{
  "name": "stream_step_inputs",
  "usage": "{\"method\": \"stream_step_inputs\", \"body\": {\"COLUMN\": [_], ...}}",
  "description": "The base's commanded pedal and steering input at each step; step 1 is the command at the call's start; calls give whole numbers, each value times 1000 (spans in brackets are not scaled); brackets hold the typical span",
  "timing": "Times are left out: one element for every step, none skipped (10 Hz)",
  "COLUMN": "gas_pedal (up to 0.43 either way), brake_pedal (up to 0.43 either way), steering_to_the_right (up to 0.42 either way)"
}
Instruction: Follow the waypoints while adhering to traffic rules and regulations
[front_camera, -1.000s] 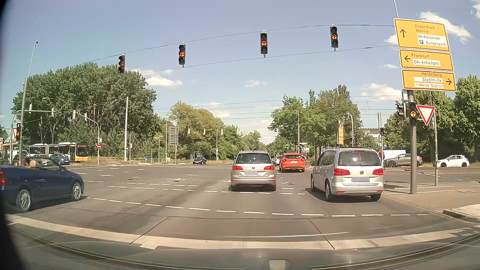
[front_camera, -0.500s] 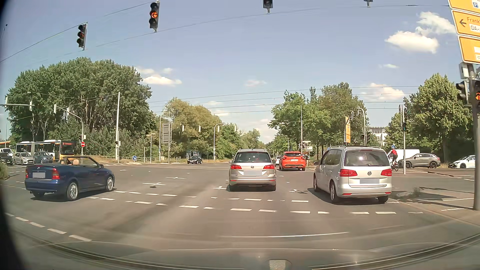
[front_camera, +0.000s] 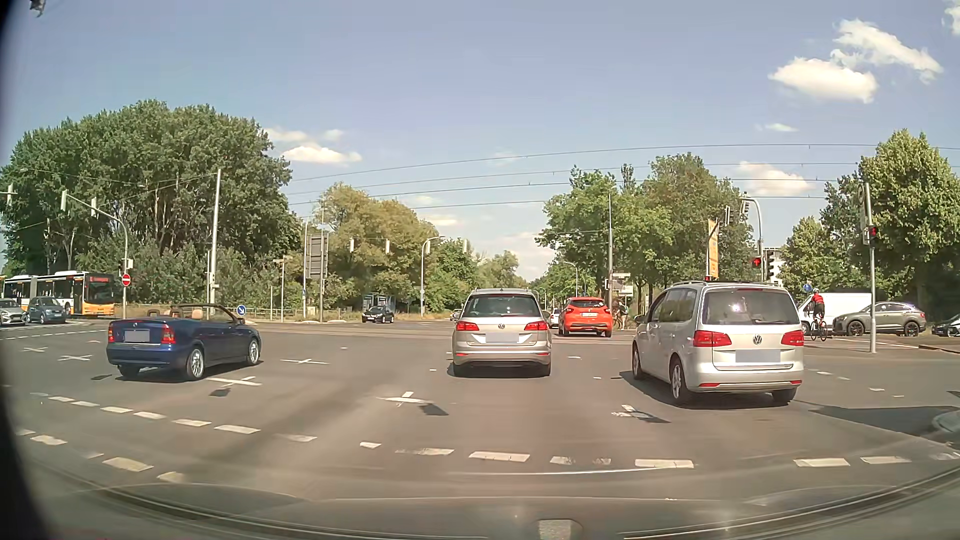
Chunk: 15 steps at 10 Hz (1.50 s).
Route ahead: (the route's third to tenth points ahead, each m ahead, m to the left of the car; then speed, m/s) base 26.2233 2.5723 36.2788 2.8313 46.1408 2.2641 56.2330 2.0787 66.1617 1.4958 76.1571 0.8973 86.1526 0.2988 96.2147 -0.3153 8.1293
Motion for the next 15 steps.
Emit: {"method": "stream_step_inputs", "body": {"gas_pedal": [0,0,0,0,0,0,0,0,0,0,0,0,0,0,0], "brake_pedal": [30,30,37,30,30,30,37,30,30,30,30,30,30,30,30], "steering_to_the_right": [5,5,6,5,5,5,6,5,6,7,8,9,9,9,8]}}
